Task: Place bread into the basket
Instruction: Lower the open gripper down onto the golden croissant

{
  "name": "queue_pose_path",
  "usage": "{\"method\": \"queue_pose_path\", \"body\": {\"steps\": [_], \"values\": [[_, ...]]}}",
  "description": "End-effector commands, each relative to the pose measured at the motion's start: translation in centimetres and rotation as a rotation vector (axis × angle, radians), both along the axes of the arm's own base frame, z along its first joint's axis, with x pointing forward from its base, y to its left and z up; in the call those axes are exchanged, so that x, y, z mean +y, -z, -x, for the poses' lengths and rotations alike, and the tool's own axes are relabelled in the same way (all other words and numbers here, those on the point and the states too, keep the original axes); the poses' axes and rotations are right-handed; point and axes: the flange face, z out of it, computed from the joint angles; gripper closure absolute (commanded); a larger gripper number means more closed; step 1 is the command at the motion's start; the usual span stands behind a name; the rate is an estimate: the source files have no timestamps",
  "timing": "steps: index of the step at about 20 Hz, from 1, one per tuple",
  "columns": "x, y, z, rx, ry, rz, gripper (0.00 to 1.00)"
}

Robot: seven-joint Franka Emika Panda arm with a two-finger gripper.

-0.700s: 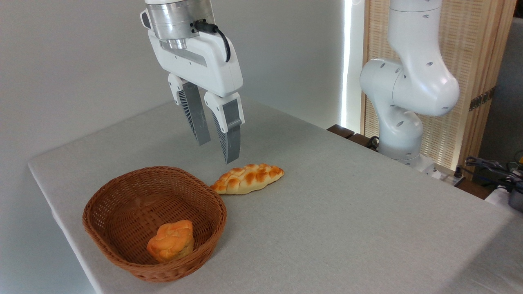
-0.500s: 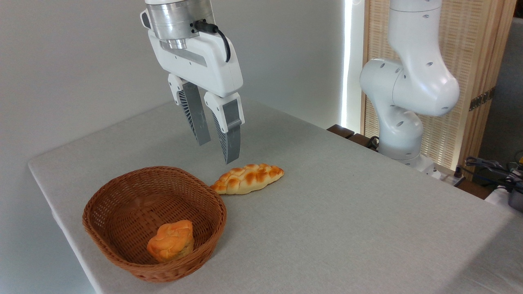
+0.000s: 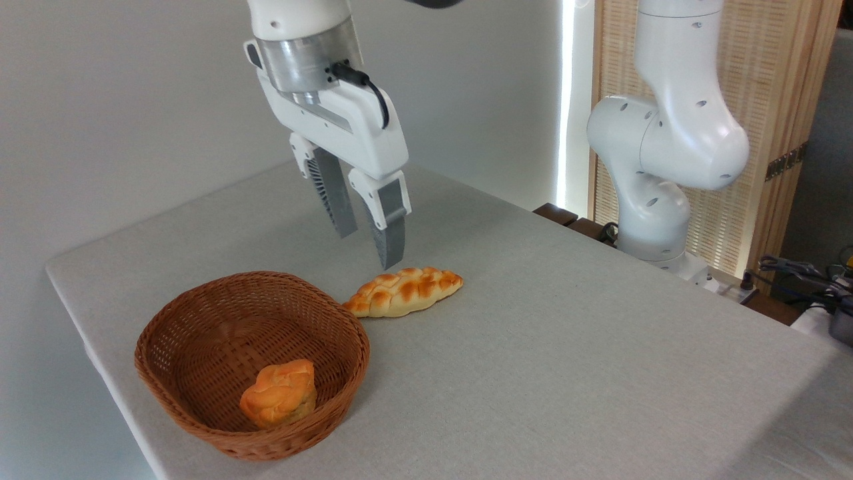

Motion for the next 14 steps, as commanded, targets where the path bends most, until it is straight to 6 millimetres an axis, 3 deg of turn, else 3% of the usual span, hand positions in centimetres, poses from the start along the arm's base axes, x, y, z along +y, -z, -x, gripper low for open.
{"method": "queue_pose_path", "body": {"steps": [1,7,10,14], "values": [[-2.3,1.7,3.2,0.041,0.051,0.014,0.0],[-10.3,8.4,6.3,0.054,0.217,0.002,0.0],[-12.2,11.3,7.4,0.072,0.272,-0.017,0.0],[-12.8,14.0,8.2,0.083,0.382,-0.043,0.0]]}}
